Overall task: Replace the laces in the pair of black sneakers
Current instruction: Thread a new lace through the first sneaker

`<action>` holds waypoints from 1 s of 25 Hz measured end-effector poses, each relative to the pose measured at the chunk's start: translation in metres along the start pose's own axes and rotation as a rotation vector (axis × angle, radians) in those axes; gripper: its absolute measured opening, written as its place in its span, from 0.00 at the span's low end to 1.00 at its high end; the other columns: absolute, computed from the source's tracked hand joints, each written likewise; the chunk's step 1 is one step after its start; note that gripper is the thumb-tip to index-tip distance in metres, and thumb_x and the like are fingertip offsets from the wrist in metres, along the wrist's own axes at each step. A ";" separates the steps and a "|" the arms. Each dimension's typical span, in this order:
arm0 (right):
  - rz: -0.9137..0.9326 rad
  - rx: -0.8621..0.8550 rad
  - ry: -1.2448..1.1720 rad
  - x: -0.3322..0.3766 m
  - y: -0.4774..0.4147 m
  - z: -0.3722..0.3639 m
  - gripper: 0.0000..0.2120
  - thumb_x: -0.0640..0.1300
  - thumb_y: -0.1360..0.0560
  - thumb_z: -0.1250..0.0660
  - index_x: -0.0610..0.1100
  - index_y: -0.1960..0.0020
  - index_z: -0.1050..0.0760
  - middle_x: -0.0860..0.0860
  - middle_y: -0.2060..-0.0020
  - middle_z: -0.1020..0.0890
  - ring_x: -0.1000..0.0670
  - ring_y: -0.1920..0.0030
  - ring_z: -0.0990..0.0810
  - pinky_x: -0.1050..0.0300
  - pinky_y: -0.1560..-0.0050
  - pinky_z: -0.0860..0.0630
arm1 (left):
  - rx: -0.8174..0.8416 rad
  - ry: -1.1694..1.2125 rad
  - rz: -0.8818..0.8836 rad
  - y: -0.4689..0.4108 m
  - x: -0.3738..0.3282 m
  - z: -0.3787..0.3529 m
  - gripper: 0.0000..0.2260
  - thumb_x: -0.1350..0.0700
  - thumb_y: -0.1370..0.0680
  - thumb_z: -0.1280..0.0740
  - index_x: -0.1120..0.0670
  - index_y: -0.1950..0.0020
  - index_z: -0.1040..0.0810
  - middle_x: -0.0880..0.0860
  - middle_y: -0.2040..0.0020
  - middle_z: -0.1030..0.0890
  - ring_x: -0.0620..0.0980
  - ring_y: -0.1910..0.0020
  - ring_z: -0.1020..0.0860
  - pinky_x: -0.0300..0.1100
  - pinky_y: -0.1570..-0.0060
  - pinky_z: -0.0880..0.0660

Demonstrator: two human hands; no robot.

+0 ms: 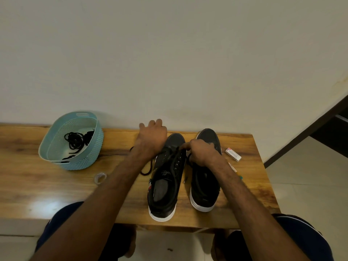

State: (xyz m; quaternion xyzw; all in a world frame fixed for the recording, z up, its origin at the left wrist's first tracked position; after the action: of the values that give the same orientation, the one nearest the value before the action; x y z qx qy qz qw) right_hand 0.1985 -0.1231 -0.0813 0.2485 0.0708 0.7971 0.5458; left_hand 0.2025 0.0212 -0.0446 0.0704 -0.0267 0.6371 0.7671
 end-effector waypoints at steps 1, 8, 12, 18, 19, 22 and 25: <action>-0.005 -0.001 0.005 0.000 0.000 0.000 0.28 0.32 0.23 0.39 0.60 0.32 0.26 0.50 0.35 0.23 0.44 0.33 0.29 0.28 0.31 0.41 | 0.004 0.094 -0.011 -0.001 0.006 -0.002 0.11 0.53 0.20 0.37 0.53 0.40 0.23 0.54 0.38 0.28 0.53 0.40 0.29 0.54 0.41 0.29; -0.029 0.002 0.047 0.003 -0.007 -0.002 0.24 0.33 0.23 0.39 0.55 0.34 0.24 0.49 0.39 0.22 0.43 0.35 0.27 0.27 0.34 0.42 | 0.266 0.047 -0.191 0.006 -0.043 -0.035 0.13 0.52 0.19 0.38 0.51 0.36 0.23 0.53 0.29 0.33 0.55 0.31 0.34 0.66 0.32 0.40; -0.057 -0.019 0.030 -0.003 -0.005 -0.001 0.23 0.33 0.21 0.40 0.55 0.34 0.24 0.48 0.39 0.21 0.43 0.34 0.27 0.24 0.32 0.48 | 0.049 0.148 -0.014 -0.004 -0.010 -0.006 0.11 0.49 0.18 0.40 0.48 0.42 0.19 0.48 0.33 0.26 0.51 0.34 0.30 0.66 0.28 0.48; -0.094 -0.048 -0.001 -0.003 -0.004 -0.003 0.19 0.39 0.18 0.41 0.57 0.34 0.24 0.50 0.40 0.20 0.44 0.31 0.28 0.21 0.32 0.63 | -0.765 1.142 0.661 0.028 0.116 0.028 0.14 0.50 0.18 0.40 0.48 0.58 0.18 0.46 0.52 0.18 0.46 0.54 0.22 0.43 0.55 0.27; -0.095 -0.058 -0.022 -0.004 -0.006 -0.004 0.17 0.41 0.17 0.41 0.57 0.35 0.23 0.50 0.40 0.20 0.45 0.31 0.28 0.21 0.32 0.63 | -0.887 1.335 0.808 0.036 0.136 0.021 0.15 0.51 0.18 0.40 0.48 0.61 0.20 0.48 0.57 0.17 0.49 0.57 0.22 0.46 0.58 0.26; -0.094 -0.067 -0.037 -0.006 -0.008 -0.006 0.13 0.46 0.17 0.39 0.56 0.37 0.21 0.52 0.40 0.19 0.46 0.31 0.28 0.21 0.33 0.64 | -1.204 1.784 1.217 0.062 0.180 -0.007 0.16 0.52 0.16 0.44 0.51 0.62 0.27 0.48 0.64 0.17 0.53 0.61 0.23 0.43 0.64 0.27; -0.098 -0.063 -0.011 -0.007 -0.011 -0.007 0.12 0.46 0.17 0.39 0.54 0.39 0.21 0.51 0.42 0.19 0.46 0.33 0.26 0.20 0.32 0.61 | -1.237 1.969 1.291 0.073 0.206 -0.019 0.14 0.53 0.16 0.45 0.52 0.59 0.28 0.49 0.60 0.17 0.51 0.62 0.24 0.41 0.64 0.28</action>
State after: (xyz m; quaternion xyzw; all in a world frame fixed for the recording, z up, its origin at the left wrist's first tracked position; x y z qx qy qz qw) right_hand 0.2065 -0.1235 -0.0938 0.2318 0.0549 0.7698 0.5921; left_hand 0.1685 0.2376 -0.0316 -0.8002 0.2243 0.5523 -0.0663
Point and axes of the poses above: each hand's wrist, its own y-axis away from the middle knuckle, its own z-axis out of the back of the hand, x = y × z, the point moved 6 cm from there along -y, towards the middle knuckle
